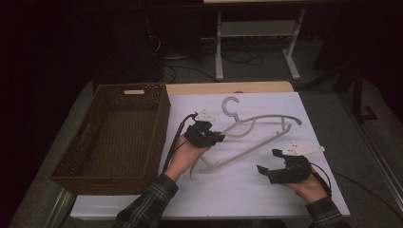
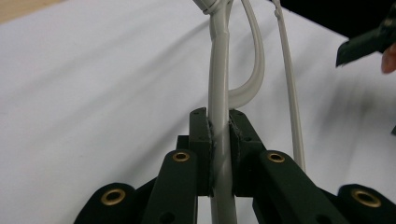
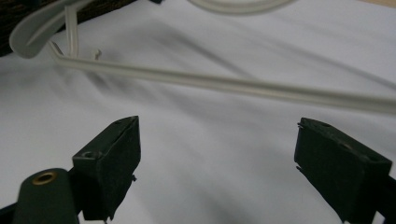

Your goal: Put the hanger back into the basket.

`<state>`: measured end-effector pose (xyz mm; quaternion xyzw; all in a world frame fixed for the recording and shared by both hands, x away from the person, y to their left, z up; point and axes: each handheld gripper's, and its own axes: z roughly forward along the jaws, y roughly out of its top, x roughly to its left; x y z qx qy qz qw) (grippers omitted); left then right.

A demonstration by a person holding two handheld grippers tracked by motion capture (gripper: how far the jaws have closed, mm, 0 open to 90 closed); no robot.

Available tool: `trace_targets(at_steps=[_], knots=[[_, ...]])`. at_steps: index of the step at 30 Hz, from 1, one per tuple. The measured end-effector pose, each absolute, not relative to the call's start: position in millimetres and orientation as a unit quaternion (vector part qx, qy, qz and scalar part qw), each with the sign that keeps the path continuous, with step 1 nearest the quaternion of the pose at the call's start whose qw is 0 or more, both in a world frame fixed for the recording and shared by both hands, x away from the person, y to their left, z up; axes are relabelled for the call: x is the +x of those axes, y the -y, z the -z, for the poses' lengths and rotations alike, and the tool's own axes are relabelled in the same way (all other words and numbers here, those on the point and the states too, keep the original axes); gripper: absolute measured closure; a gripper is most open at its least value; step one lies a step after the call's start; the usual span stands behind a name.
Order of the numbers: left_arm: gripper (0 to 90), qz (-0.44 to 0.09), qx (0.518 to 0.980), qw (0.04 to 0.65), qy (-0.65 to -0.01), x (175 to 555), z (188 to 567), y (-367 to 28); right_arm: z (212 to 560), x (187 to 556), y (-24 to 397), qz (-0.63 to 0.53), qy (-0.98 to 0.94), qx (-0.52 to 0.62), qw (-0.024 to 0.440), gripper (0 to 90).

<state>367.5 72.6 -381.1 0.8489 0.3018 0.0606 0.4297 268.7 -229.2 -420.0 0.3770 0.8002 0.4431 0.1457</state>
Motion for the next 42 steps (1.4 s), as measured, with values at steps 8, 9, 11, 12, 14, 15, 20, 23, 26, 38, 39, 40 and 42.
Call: trace_targets(at_steps=[8, 9, 11, 12, 14, 15, 20, 23, 26, 38, 39, 40, 42], knots=[[82.1, -0.088, 0.847, 0.422, -0.313, 366, 342, -86, 418, 259, 236, -0.452, -0.797, 0.370, 0.151, 13.5], [82.1, -0.090, 0.846, 0.422, -0.313, 365, 339, -88, 418, 259, 237, -0.454, -0.796, 0.371, 0.151, 13.5], [82.1, -0.095, 0.846, 0.418, -0.316, 364, 330, -93, 418, 259, 238, -0.455, -0.795, 0.372, 0.152, 13.6], [82.1, -0.096, 0.846, 0.417, -0.318, 364, 326, -96, 418, 259, 238, -0.456, -0.794, 0.372, 0.152, 13.6], [82.1, -0.101, 0.844, 0.417, -0.321, 363, 319, -101, 418, 259, 239, -0.455, -0.794, 0.372, 0.155, 13.5], [82.1, -0.103, 0.843, 0.417, -0.323, 363, 316, -104, 419, 259, 240, -0.456, -0.793, 0.373, 0.156, 13.6], [82.1, -0.107, 0.841, 0.416, -0.330, 363, 307, -119, 418, 259, 242, -0.458, -0.789, 0.376, 0.161, 13.6], [82.1, -0.108, 0.838, 0.416, -0.338, 362, 304, -129, 418, 260, 242, -0.459, -0.788, 0.376, 0.163, 13.6], [82.1, -0.111, 0.832, 0.419, -0.346, 361, 300, -140, 418, 261, 242, -0.458, -0.788, 0.377, 0.164, 13.6], [82.0, -0.143, 0.819, 0.417, -0.367, 356, 274, -180, 420, 263, 244, -0.456, -0.785, 0.384, 0.166, 13.3], [82.0, -0.145, 0.819, 0.416, -0.369, 356, 273, -183, 420, 263, 245, -0.456, -0.785, 0.385, 0.165, 13.2], [82.0, -0.148, 0.818, 0.414, -0.371, 356, 272, -187, 421, 263, 245, -0.456, -0.785, 0.386, 0.165, 13.2], [82.0, -0.153, 0.814, 0.415, -0.376, 355, 269, -198, 421, 263, 245, -0.457, -0.785, 0.385, 0.165, 13.0]])
